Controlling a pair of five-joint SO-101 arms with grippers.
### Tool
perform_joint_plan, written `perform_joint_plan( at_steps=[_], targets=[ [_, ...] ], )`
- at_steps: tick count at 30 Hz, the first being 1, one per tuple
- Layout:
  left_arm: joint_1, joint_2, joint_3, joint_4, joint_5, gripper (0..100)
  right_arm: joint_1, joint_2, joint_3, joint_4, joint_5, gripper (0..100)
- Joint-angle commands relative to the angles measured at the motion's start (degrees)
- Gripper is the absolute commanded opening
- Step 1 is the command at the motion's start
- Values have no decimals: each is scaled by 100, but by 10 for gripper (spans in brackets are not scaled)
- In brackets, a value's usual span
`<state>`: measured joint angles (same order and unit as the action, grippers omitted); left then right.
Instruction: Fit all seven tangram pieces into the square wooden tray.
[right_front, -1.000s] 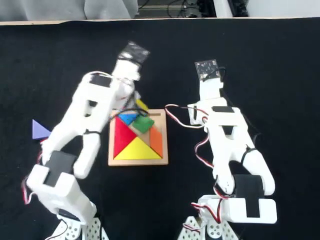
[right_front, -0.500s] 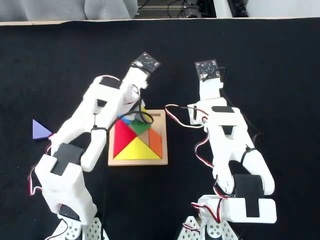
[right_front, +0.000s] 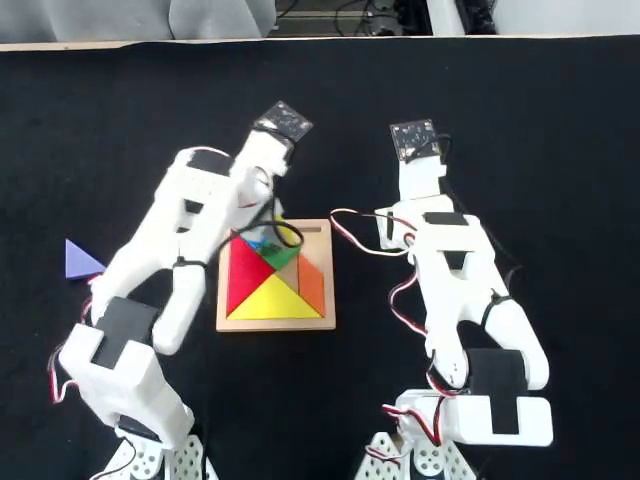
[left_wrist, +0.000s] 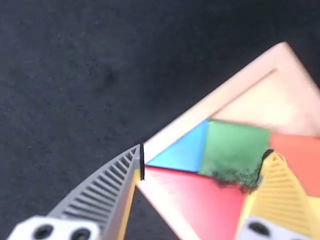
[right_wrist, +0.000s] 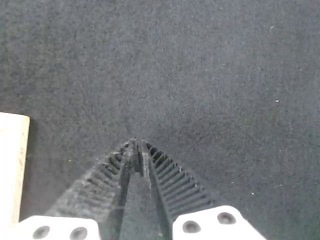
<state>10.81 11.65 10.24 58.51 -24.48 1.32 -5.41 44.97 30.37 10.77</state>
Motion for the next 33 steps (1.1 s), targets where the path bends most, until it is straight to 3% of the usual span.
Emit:
perform_joint_plan(
  at_steps=[1,8,23,31,33],
  targets=[
    [418,-316,-48,62,607,360,35,-40,-356,-105,-9,11],
    [295,-97,145,-343,369,360,35,-40,-356,-105,-9,11],
    [-303,237,286,-360,88,360,26,-40,-356,-105,0,11],
    [-303,-624,75,229,26,360,26,-40,-356,-105,0,11],
    [-259,-932,145,53,35,360,26,-40,-356,-105,0,11]
  ],
)
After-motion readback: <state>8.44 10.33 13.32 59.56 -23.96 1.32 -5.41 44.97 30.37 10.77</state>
